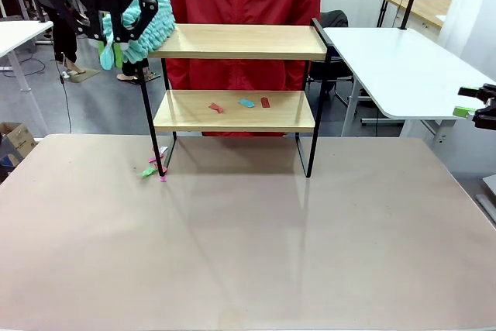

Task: Clean the shelf.
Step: Clean the specific section of the Shelf indicated by the human with the Duster.

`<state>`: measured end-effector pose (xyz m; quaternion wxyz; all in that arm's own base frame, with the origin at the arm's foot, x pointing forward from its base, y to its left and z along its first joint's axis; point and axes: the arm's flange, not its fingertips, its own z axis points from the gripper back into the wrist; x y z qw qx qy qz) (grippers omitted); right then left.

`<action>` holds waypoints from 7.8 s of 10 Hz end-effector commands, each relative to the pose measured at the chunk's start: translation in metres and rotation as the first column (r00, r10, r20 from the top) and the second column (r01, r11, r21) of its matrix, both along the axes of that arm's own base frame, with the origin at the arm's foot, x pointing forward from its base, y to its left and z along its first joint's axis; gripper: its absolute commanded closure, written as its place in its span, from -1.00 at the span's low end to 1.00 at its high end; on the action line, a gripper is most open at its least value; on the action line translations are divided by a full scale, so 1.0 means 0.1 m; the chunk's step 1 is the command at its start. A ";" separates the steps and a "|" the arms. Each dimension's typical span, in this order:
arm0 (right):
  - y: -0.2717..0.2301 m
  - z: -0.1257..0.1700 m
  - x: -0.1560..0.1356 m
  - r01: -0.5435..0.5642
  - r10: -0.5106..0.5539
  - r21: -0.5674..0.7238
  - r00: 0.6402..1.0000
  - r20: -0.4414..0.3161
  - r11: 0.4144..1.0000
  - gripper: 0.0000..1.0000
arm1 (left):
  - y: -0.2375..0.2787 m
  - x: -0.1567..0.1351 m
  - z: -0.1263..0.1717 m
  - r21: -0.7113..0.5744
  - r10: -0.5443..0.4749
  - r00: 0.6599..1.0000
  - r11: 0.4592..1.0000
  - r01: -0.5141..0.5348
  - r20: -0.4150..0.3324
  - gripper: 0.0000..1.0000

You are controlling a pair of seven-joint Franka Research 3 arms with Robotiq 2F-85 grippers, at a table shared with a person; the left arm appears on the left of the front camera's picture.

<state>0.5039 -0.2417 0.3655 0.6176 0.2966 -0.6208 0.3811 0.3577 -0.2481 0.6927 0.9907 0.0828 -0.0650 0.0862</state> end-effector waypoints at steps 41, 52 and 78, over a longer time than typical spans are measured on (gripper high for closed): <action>0.02 0.04 0.01 0.003 -0.003 -0.010 1.000 -0.021 1.000 -1.00 | 1.42 -0.60 -0.48 -0.208 -0.894 -0.285 -0.224 0.952 -0.345 0.74; 0.02 0.04 0.01 0.003 -0.003 -0.010 1.000 -0.021 1.000 -1.00 | 1.92 -0.43 -0.73 -0.298 -0.865 -0.196 -0.056 0.953 -0.462 0.74; 0.02 0.04 0.01 0.003 -0.003 -0.010 1.000 -0.021 1.000 -1.00 | 1.92 -0.43 -0.73 -0.298 -0.865 -0.196 -0.056 0.953 -0.462 0.74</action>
